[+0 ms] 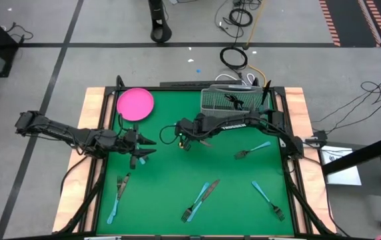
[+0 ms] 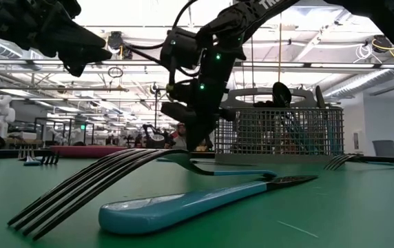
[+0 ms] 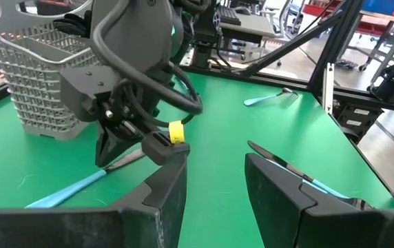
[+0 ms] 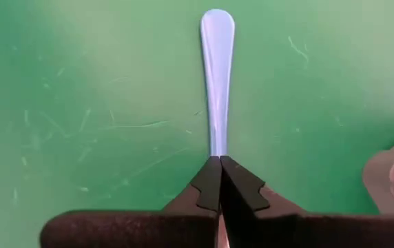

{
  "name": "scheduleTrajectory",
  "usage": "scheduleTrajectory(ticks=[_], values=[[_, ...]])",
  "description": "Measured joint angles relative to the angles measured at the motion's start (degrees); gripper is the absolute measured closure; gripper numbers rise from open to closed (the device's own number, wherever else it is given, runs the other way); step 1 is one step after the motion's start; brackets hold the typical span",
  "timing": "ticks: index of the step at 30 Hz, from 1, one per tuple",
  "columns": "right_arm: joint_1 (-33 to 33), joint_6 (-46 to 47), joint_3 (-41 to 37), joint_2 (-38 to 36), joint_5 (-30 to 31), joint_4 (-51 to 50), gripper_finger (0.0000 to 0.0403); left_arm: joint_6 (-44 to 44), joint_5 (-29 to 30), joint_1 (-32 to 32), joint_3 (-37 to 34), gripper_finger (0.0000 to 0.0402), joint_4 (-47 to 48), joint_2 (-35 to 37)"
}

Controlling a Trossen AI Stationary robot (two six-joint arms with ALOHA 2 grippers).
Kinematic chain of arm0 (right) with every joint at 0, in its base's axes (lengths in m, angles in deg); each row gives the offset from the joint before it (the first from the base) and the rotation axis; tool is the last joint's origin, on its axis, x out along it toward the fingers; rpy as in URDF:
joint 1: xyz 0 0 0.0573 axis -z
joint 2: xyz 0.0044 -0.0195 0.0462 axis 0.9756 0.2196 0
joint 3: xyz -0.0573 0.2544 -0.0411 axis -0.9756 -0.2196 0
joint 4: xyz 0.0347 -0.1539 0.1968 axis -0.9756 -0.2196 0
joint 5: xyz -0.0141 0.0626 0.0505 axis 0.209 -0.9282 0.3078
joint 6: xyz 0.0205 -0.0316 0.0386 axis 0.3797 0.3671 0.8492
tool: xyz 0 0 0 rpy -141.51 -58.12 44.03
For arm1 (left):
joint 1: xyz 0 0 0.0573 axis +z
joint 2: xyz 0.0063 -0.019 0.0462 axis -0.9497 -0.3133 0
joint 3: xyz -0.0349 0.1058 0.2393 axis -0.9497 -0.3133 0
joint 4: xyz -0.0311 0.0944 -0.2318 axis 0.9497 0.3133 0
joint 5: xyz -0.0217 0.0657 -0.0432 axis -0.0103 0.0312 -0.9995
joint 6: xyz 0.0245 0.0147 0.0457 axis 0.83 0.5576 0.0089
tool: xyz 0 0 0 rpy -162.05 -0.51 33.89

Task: Sort silverware
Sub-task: Put the top black knife into the cutlery rack with the other black knife

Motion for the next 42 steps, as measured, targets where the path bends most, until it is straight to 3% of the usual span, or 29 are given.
scheduleTrajectory(ticks=[9,18,21,24,29,42], values=[[0.0,1.4,0.1,-0.1,0.1,0.3,0.0392,0.0,-0.5,0.0,0.0,0.0252,0.0,0.0],[-0.1,2.4,0.2,3.1,0.3,0.5,0.0286,-0.1,-0.6,0.0,0.0,0.0252,-0.2,0.0],[0.0,2.9,0.3,3.6,0.3,-0.1,0.0272,-0.1,-0.8,0.0,0.0,0.0252,-0.2,0.0],[0.0,3.6,0.5,4.0,-0.7,-1.3,0.03,0.0,-0.8,0.0,0.0,0.0252,-0.2,0.0],[0.0,3.4,0.6,4.6,-3.3,-1.9,0.0389,0.0,-0.8,0.0,0.0,0.0252,-0.2,0.0],[0.0,3.0,0.2,3.5,-1.7,-1.5,0.0401,0.0,-0.8,0.0,0.0,0.0252,-0.2,0.0]])
